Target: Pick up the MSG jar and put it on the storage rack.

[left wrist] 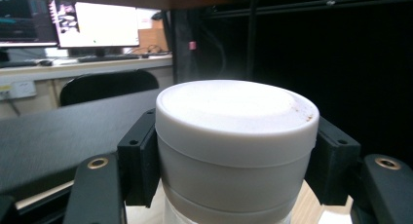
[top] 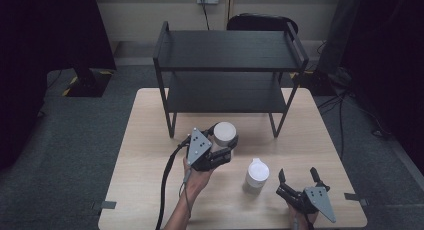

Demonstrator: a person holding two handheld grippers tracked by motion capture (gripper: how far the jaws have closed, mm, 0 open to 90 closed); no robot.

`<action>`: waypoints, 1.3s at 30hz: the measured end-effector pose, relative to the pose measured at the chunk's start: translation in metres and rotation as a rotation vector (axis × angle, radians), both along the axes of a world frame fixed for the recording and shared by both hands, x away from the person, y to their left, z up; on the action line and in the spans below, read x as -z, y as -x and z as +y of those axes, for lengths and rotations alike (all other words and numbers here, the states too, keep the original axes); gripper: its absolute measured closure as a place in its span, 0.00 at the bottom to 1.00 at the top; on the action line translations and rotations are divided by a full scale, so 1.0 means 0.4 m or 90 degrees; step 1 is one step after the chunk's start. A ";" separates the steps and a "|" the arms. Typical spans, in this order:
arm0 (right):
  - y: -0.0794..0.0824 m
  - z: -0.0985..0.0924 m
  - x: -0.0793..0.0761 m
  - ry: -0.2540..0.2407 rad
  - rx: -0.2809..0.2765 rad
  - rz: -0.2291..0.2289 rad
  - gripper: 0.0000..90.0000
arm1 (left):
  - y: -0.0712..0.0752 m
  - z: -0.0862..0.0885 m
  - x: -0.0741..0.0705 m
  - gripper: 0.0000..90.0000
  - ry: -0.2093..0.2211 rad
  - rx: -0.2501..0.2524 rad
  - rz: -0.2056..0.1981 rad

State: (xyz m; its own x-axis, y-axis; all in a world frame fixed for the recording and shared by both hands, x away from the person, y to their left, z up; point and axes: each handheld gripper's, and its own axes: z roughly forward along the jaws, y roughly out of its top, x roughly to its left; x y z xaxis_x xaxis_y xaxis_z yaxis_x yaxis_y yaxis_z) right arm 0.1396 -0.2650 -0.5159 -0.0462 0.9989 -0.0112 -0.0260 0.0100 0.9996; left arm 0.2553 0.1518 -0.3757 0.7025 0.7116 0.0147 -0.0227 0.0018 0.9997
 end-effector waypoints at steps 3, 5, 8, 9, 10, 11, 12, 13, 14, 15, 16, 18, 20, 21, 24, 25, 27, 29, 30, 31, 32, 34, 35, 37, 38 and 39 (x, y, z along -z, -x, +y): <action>0.000 0.000 0.000 0.000 -0.001 0.000 0.00 | -0.010 0.007 -0.034 0.38 0.002 0.007 -0.012; 0.000 0.000 0.000 0.000 -0.001 0.000 0.00 | -0.023 0.018 -0.057 0.38 0.014 0.021 -0.006; 0.000 -0.001 0.000 0.000 -0.001 0.000 0.00 | -0.041 0.030 -0.095 0.38 0.014 0.036 -0.009; 0.000 -0.001 0.000 0.000 -0.002 0.000 0.00 | -0.047 0.031 -0.108 0.38 0.009 0.039 -0.014; 0.000 -0.001 0.000 0.000 -0.002 0.000 0.00 | -0.050 0.032 -0.120 0.38 0.003 0.041 -0.018; 0.000 -0.001 0.000 0.000 -0.002 0.000 0.00 | -0.055 0.034 -0.130 0.38 -0.001 0.043 -0.021; 0.000 -0.001 0.000 0.000 -0.002 0.000 0.00 | -0.060 0.036 -0.143 0.38 -0.003 0.045 -0.025; 0.000 -0.001 0.000 0.000 -0.002 0.000 0.00 | -0.067 0.039 -0.155 0.38 -0.004 0.048 -0.028; 0.000 -0.001 0.000 0.000 -0.002 0.000 0.00 | -0.076 0.044 -0.168 0.38 -0.002 0.054 -0.031; 0.000 -0.001 0.000 0.000 -0.002 0.000 0.00 | -0.084 0.047 -0.175 0.38 0.000 0.059 -0.033; 0.001 0.000 0.000 0.000 -0.001 0.000 0.00 | -0.093 0.051 -0.189 0.38 -0.001 0.063 -0.032; 0.001 0.000 0.001 0.000 0.000 -0.001 0.00 | -0.105 0.052 -0.219 0.38 -0.008 0.059 -0.038; 0.001 0.001 0.000 0.000 0.000 0.000 0.00 | -0.117 0.056 -0.246 0.38 -0.002 0.054 -0.043; 0.001 0.001 0.000 0.000 0.000 0.000 0.00 | -0.123 0.058 -0.261 0.38 0.003 0.050 -0.043; 0.001 0.000 0.000 -0.001 -0.001 0.000 0.00 | -0.132 0.060 -0.308 0.38 0.013 0.035 -0.056; 0.001 -0.001 0.000 0.000 -0.002 0.000 0.00 | -0.132 0.057 -0.325 0.38 0.013 0.026 -0.062; 0.001 -0.001 0.000 -0.001 -0.003 0.000 0.00 | -0.133 0.052 -0.359 0.38 0.015 0.012 -0.069; 0.001 -0.001 0.000 -0.001 -0.003 0.000 0.00 | -0.138 0.048 -0.387 0.38 0.031 -0.001 -0.069; 0.001 -0.001 0.000 -0.001 -0.003 0.000 0.00 | -0.143 0.046 -0.398 0.38 0.037 -0.007 -0.071; 0.001 -0.001 0.000 0.000 -0.003 0.000 0.00 | -0.147 0.041 -0.408 0.38 0.043 -0.018 -0.074; 0.001 -0.001 0.000 -0.001 -0.003 0.000 0.00 | -0.152 0.037 -0.420 0.38 0.041 -0.028 -0.076; 0.001 -0.001 0.000 -0.001 -0.003 0.000 0.00 | -0.165 0.024 -0.439 0.38 0.042 -0.053 -0.077; 0.001 -0.001 0.000 0.000 -0.003 0.000 0.00 | -0.172 0.021 -0.444 0.38 0.041 -0.060 -0.076; 0.001 -0.001 0.000 -0.001 -0.003 0.000 0.00 | -0.195 0.012 -0.455 0.38 0.041 -0.078 -0.072; 0.001 -0.001 0.000 -0.001 -0.003 0.000 0.00 | -0.203 0.008 -0.460 0.38 0.041 -0.085 -0.070; 0.001 -0.001 0.000 0.000 -0.003 0.000 0.00 | -0.212 0.003 -0.464 0.38 0.039 -0.095 -0.070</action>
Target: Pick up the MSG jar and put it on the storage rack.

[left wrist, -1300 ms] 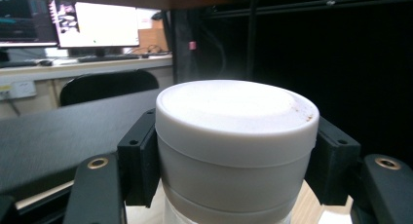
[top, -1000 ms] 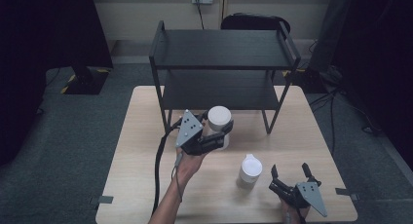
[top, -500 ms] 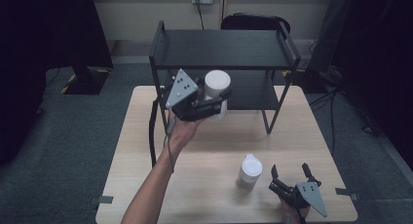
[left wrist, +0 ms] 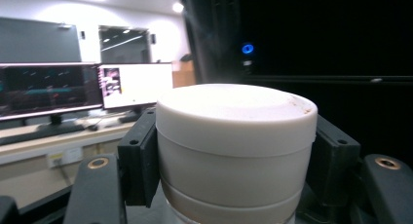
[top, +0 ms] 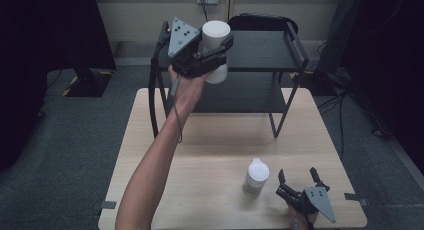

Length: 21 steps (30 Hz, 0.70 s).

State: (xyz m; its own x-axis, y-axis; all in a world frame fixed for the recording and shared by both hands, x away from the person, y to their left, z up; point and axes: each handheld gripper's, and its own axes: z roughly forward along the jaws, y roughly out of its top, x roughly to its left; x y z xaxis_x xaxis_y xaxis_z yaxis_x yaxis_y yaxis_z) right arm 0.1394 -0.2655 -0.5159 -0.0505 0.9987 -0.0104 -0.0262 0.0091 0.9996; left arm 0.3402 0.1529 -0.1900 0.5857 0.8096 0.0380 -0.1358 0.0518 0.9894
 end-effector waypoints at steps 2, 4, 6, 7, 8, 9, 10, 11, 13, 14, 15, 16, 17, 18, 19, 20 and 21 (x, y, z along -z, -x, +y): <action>0.000 0.000 0.000 -0.001 -0.001 0.000 0.00 | -0.022 -0.007 -0.005 0.38 0.004 -0.012 0.001; 0.000 0.000 0.000 -0.001 -0.001 0.000 0.00 | -0.044 -0.016 -0.011 0.38 0.004 -0.027 0.002; 0.000 -0.001 0.000 -0.001 -0.002 0.000 0.00 | -0.058 -0.027 -0.013 0.38 0.004 -0.042 0.003; 0.000 -0.001 0.000 -0.001 -0.002 0.000 0.00 | -0.065 -0.033 -0.013 0.38 0.005 -0.051 0.004; 0.000 -0.002 0.000 -0.001 -0.003 0.001 0.00 | -0.074 -0.038 -0.013 0.38 0.009 -0.060 0.009; 0.000 -0.002 0.000 -0.001 -0.003 0.001 0.00 | -0.079 -0.040 -0.012 0.38 0.011 -0.063 0.011; 0.000 -0.002 0.000 -0.001 -0.003 0.001 0.00 | -0.088 -0.044 -0.011 0.38 0.013 -0.069 0.014; 0.000 -0.002 0.000 -0.001 -0.004 0.001 0.00 | -0.093 -0.047 -0.008 0.38 0.014 -0.073 0.012; 0.000 -0.003 0.000 -0.001 -0.005 0.001 0.00 | -0.103 -0.056 -0.005 0.38 0.021 -0.088 0.014; 0.000 -0.003 0.000 -0.001 -0.005 0.000 0.00 | -0.106 -0.057 -0.004 0.38 0.026 -0.091 0.015; 0.000 -0.003 0.000 -0.001 -0.005 0.000 0.00 | -0.112 -0.058 -0.001 0.38 0.031 -0.092 0.014; 0.000 -0.003 0.000 -0.001 -0.006 0.001 0.00 | -0.117 -0.057 -0.003 0.38 0.028 -0.090 0.017; 0.000 -0.004 0.000 -0.001 -0.006 0.001 0.00 | -0.121 -0.059 -0.007 0.38 0.019 -0.093 0.021; 0.000 -0.004 0.000 -0.001 -0.006 0.001 0.00 | -0.122 -0.065 -0.005 0.38 0.016 -0.102 0.019; 0.000 -0.004 0.000 -0.001 -0.006 0.001 0.00 | -0.123 -0.069 -0.003 0.38 0.013 -0.106 0.018; 0.000 -0.004 0.000 -0.001 -0.006 0.000 0.00 | -0.126 -0.069 -0.002 0.38 0.008 -0.105 0.018; 0.000 -0.004 0.000 -0.001 -0.006 0.001 0.00 | -0.127 -0.068 -0.001 0.38 0.010 -0.104 0.018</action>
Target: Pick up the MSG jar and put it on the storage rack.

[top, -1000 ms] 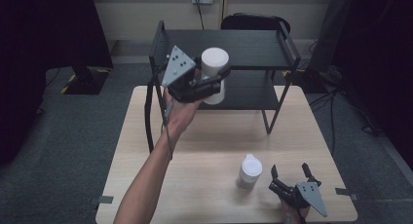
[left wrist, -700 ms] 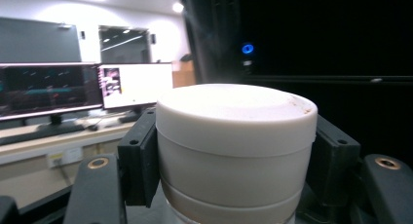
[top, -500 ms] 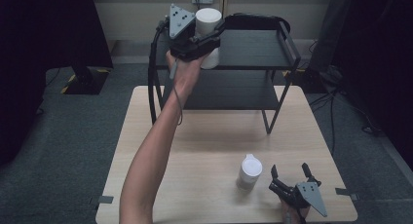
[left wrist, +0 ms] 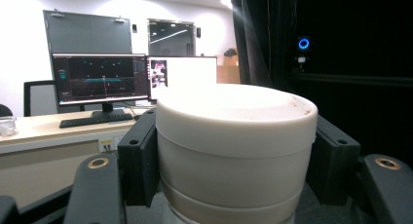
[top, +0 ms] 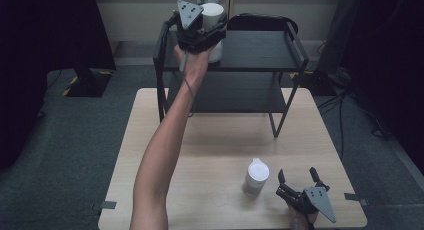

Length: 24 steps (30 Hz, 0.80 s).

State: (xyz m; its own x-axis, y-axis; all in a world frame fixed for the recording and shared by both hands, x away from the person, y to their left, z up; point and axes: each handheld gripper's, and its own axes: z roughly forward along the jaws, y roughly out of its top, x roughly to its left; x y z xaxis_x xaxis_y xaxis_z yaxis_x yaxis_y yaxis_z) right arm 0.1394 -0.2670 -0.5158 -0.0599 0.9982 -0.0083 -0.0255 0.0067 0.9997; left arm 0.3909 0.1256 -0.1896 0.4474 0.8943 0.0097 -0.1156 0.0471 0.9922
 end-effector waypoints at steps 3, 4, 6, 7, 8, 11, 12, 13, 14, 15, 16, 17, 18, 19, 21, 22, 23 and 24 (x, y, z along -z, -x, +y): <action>0.000 0.000 0.000 0.001 0.000 0.000 0.00 | 0.001 -0.004 -0.010 0.38 0.001 -0.007 0.013; 0.000 0.000 0.000 0.001 0.000 0.000 0.00 | 0.001 -0.005 -0.016 0.38 0.000 -0.010 0.019; 0.000 0.000 0.000 0.001 0.000 0.000 0.00 | 0.002 -0.010 -0.017 0.38 0.004 -0.018 0.023; 0.000 0.000 0.000 0.000 0.001 0.000 0.00 | 0.003 -0.013 -0.016 0.38 0.006 -0.021 0.024; 0.000 0.001 0.000 0.000 0.001 0.000 0.00 | 0.003 -0.015 -0.016 0.38 0.005 -0.022 0.024; 0.000 0.001 0.000 0.000 0.001 0.000 0.00 | 0.005 -0.022 -0.020 0.38 0.004 -0.029 0.029; 0.000 0.001 0.000 0.000 0.001 0.000 0.00 | 0.005 -0.023 -0.021 0.38 0.005 -0.030 0.029; 0.000 0.001 0.000 0.001 0.001 0.000 0.00 | 0.005 -0.022 -0.020 0.38 0.006 -0.030 0.030; 0.000 0.001 0.000 0.000 0.001 0.000 0.00 | 0.005 -0.022 -0.021 0.38 0.007 -0.031 0.032; 0.000 0.001 0.000 0.000 0.001 0.000 0.00 | 0.005 -0.023 -0.021 0.38 0.007 -0.033 0.032; 0.000 0.001 0.000 0.000 0.001 0.000 0.00 | 0.005 -0.024 -0.021 0.38 0.008 -0.035 0.033; 0.000 0.001 0.000 0.000 0.001 0.000 0.00 | 0.005 -0.026 -0.021 0.38 0.008 -0.037 0.033; 0.000 0.001 0.000 0.000 0.001 0.000 0.00 | 0.004 -0.027 -0.021 0.38 0.008 -0.038 0.033; 0.000 0.001 0.000 0.000 0.001 0.000 0.00 | 0.005 -0.027 -0.022 0.38 0.009 -0.038 0.034; 0.000 0.001 0.000 0.000 0.001 0.000 0.00 | 0.002 -0.022 -0.020 0.37 0.014 -0.033 0.033; 0.000 0.001 0.000 0.000 0.001 0.000 0.00 | -0.001 -0.016 -0.018 0.37 0.017 -0.026 0.033; 0.000 0.001 0.000 0.000 0.001 0.000 0.00 | 0.001 -0.017 -0.019 0.33 0.016 -0.032 0.035; 0.000 0.001 0.000 0.000 0.001 0.000 0.00 | 0.005 -0.022 -0.021 0.24 0.019 -0.045 0.038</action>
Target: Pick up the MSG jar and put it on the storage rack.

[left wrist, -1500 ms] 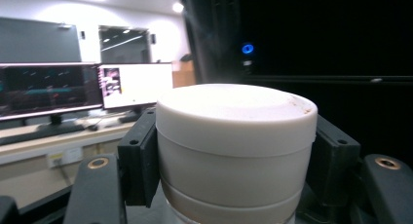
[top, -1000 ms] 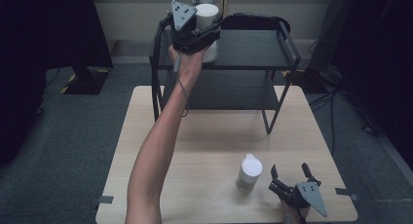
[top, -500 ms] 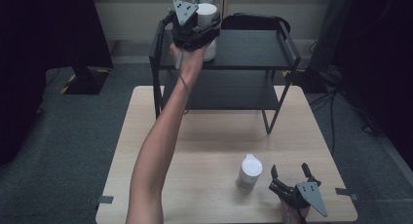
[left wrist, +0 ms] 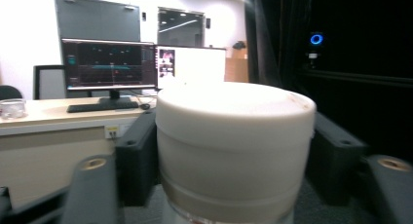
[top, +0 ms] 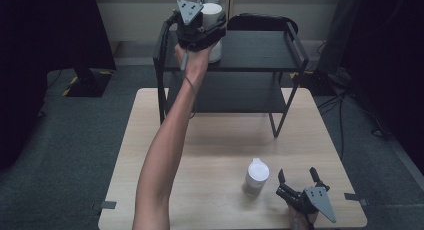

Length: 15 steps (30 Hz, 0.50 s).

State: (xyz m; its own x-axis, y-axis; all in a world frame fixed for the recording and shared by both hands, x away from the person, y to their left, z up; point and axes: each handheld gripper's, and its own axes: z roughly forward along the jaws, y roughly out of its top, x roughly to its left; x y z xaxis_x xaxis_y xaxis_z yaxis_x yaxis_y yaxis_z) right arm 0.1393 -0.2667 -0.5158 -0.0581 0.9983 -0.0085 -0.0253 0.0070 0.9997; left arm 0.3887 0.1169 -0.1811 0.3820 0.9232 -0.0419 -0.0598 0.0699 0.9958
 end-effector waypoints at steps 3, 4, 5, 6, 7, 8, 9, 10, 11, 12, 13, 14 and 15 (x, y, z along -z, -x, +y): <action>0.000 -0.001 0.000 0.000 -0.001 0.000 0.00 | 0.012 -0.003 0.005 0.08 0.018 -0.017 -0.009; 0.000 -0.001 0.000 0.000 -0.001 0.000 0.00 | 0.015 -0.004 0.004 0.05 0.021 -0.020 -0.009; 0.000 -0.001 0.000 0.000 -0.001 0.000 0.00 | 0.020 -0.007 0.001 0.02 0.017 -0.026 -0.008; 0.000 -0.001 0.000 0.000 -0.001 0.000 0.00 | 0.026 -0.008 0.001 0.00 0.012 -0.029 -0.009; 0.000 -0.001 0.000 0.000 -0.001 0.000 0.00 | 0.030 -0.007 0.002 0.00 0.010 -0.028 -0.011; 0.000 -0.001 0.000 0.000 -0.001 0.000 0.00 | 0.034 -0.006 0.002 0.00 0.007 -0.030 -0.010; 0.000 -0.001 0.000 0.000 -0.001 0.000 0.00 | 0.038 -0.004 0.003 0.00 0.008 -0.029 -0.009; 0.000 -0.001 0.000 0.000 -0.001 0.000 0.00 | 0.042 -0.003 0.004 0.00 0.009 -0.029 -0.007; 0.000 -0.001 0.000 0.000 -0.001 0.000 0.00 | 0.047 -0.002 0.006 0.00 0.009 -0.029 -0.008; 0.000 -0.001 0.000 0.000 -0.001 0.000 0.00 | 0.052 0.000 0.008 0.00 0.007 -0.030 -0.009; 0.000 -0.001 0.000 0.000 -0.001 0.000 0.00 | 0.055 0.000 0.008 0.00 0.005 -0.031 -0.009; 0.000 -0.001 0.000 0.000 -0.001 0.000 0.00 | 0.059 0.001 0.008 0.00 0.004 -0.029 -0.009; 0.000 0.000 0.000 0.000 -0.001 0.000 0.00 | 0.064 0.003 0.010 0.00 0.003 -0.028 -0.012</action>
